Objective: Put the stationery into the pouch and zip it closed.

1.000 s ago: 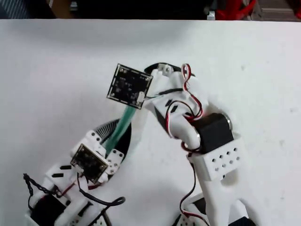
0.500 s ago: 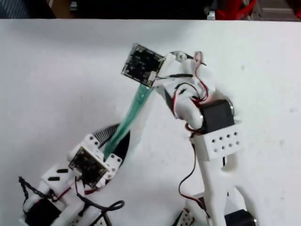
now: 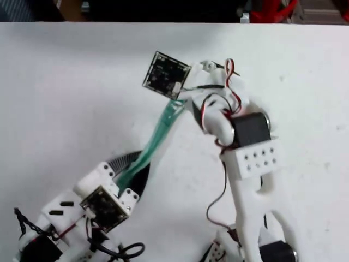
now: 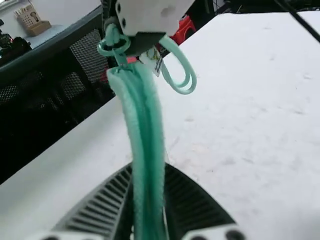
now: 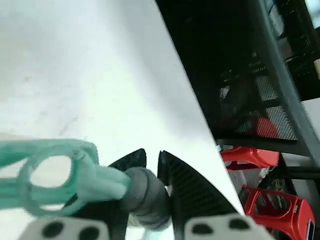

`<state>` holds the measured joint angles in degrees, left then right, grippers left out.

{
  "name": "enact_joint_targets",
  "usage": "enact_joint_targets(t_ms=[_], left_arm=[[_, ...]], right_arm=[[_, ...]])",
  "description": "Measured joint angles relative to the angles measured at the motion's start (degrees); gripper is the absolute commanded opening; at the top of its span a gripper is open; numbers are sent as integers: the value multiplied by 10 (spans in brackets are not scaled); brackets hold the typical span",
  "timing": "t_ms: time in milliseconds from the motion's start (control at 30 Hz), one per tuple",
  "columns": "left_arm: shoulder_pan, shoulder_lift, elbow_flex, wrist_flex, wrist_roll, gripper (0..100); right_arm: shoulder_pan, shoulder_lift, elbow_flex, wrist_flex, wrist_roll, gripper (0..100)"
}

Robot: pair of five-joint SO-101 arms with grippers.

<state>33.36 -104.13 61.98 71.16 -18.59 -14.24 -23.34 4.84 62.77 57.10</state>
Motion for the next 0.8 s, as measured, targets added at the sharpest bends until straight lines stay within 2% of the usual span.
enact_joint_targets(t_ms=[267,600,800], left_arm=[[4,-8,-6,22,-1,23],[4,-8,-8,22,-1,23],[4,-8,-8,22,-1,23]], right_arm=[[132,80,1,-75,18,19],[181,103,0,-81,51,19],[234,138,11,-113,76,19]])
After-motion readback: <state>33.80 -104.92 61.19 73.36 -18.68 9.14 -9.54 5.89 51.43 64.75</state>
